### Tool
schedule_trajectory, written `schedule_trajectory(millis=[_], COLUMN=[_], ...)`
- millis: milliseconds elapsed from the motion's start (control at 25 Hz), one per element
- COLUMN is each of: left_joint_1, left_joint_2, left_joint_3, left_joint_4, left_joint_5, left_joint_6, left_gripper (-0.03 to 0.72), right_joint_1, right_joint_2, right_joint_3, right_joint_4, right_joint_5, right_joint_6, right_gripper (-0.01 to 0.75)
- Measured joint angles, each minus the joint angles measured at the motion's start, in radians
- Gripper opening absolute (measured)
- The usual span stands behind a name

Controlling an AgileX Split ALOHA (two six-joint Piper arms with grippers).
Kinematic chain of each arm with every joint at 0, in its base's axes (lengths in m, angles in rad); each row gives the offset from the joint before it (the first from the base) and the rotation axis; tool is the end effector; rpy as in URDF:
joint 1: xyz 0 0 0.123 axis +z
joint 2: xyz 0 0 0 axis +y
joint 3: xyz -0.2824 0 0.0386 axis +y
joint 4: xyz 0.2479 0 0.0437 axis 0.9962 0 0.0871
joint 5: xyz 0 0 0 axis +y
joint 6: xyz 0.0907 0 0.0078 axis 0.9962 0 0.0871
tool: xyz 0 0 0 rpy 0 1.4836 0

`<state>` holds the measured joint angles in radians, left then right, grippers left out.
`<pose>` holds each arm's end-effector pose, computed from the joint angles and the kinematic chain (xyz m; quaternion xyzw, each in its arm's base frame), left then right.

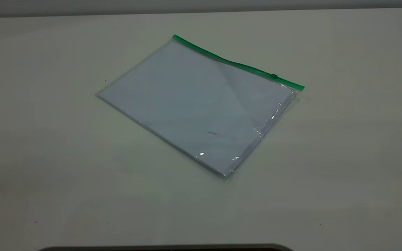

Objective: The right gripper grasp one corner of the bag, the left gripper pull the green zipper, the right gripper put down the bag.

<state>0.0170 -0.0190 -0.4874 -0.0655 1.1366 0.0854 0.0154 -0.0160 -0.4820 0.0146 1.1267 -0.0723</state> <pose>-0.0096 -0.0056 0.2677 0.0324 0.8698 -0.0075 0.4923 -0.0081 0.0011 0.2669 -0.0387 0.8696 -0.0067 0.4922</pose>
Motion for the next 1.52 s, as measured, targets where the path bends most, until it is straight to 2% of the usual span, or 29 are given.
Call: schedule_trajectory(millis=[1240, 1520], left_joint_1=[0.000, 0.000], left_joint_2=[0.000, 0.014], left_joint_3=[0.000, -0.020], left_joint_4=[0.000, 0.039], left_joint_5=[0.000, -0.037], left_joint_6=[0.001, -0.097], left_gripper=[0.547, 0.547], right_joint_1=[0.000, 0.000], right_joint_2=[0.000, 0.000], right_joint_3=[0.000, 0.000], right_joint_4=[0.001, 0.086], right_joint_5=[0.000, 0.000], right_joint_6=[0.000, 0.010], right_gripper=[0.556, 0.556])
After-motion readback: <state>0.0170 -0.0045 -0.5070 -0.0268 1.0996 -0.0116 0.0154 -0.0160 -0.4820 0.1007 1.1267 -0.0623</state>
